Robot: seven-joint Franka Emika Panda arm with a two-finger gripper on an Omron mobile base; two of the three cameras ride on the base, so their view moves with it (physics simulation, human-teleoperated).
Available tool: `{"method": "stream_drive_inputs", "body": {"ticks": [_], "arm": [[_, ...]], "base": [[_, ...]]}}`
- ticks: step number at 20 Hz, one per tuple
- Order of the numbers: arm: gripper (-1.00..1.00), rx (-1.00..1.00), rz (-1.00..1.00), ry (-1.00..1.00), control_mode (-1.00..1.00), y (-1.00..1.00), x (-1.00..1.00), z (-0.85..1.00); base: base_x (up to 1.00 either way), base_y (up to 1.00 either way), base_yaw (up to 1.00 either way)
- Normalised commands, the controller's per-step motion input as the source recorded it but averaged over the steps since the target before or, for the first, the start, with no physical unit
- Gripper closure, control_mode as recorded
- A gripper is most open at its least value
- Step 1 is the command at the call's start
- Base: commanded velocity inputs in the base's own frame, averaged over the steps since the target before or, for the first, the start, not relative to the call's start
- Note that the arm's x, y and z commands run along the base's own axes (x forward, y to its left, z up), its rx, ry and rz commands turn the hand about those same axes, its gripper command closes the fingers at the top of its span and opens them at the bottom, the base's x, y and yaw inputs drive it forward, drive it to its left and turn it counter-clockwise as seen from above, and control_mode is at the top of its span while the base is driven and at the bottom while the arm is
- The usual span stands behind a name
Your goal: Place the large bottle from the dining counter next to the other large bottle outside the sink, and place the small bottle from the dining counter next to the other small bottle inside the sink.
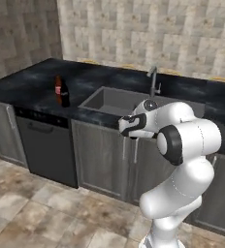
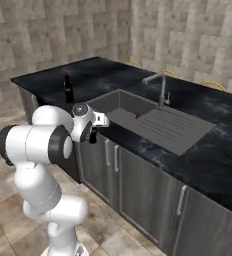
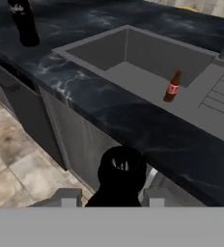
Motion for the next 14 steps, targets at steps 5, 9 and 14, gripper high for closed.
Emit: {"method": "stream_drive_inputs", "body": {"ticks": [5,9,14], "arm": [[1.0,0.0,0.0,0.0,1.0,0.0,0.0,0.0],[1.0,0.0,0.0,0.0,1.0,0.0,0.0,0.0],[1.0,0.0,0.0,0.0,1.0,0.0,0.0,0.0]], "base": [[0.27,0.63,-0.42],[0.27,0.64,-0.42],[0.26,0.65,-0.42]]}}
